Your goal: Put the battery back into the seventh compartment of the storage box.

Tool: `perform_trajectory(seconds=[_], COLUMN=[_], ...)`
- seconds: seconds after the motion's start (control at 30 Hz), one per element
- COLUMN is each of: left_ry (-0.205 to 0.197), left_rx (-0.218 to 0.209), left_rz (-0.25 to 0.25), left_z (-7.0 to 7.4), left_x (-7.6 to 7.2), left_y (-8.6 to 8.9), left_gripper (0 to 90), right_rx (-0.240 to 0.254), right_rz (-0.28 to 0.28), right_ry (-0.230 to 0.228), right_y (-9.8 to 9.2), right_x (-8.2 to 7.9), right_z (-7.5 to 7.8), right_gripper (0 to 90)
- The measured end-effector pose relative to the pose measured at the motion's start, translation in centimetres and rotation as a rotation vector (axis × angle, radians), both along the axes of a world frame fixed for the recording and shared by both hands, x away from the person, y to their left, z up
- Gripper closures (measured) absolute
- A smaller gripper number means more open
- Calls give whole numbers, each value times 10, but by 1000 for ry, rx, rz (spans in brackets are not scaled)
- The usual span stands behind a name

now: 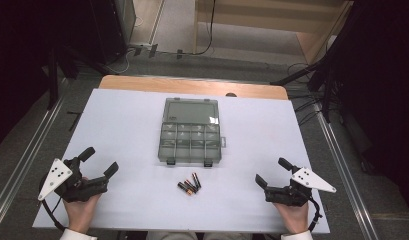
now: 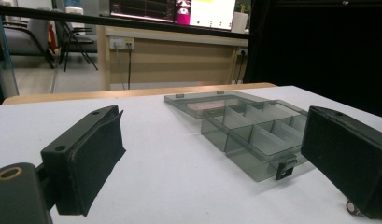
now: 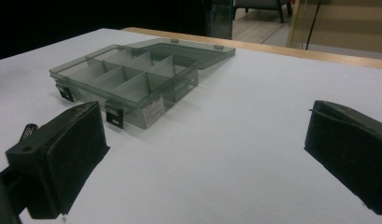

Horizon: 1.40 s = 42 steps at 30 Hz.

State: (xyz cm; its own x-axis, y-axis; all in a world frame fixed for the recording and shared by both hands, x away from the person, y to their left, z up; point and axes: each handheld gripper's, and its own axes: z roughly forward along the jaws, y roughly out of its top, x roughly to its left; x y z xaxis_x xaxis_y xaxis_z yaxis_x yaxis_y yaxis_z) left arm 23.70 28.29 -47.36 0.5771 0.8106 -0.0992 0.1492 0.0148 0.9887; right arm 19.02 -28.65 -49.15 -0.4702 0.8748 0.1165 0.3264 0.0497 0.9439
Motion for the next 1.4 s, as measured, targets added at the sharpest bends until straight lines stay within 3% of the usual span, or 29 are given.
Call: perform_trajectory(seconds=[0.2,0.47,0.87,1.4], left_ry=[-2,-2,6,9], left_rx=[-7,6,5,10], left_rz=[-4,-6,-8,-16], left_z=[0,-1,-1,-1], left_x=[0,-1,0,0], left_y=[0,-2,-2,-4], left_gripper=[56,56,56,56], right_rx=[-3,-86,-154,-242], right_rz=[40,64,110,203], right_ry=[44,72,153,239], right_y=[8,27,44,84], right_x=[5,17,22,36], right_z=[-1,7,16,22], right_gripper=[0,0,0,8])
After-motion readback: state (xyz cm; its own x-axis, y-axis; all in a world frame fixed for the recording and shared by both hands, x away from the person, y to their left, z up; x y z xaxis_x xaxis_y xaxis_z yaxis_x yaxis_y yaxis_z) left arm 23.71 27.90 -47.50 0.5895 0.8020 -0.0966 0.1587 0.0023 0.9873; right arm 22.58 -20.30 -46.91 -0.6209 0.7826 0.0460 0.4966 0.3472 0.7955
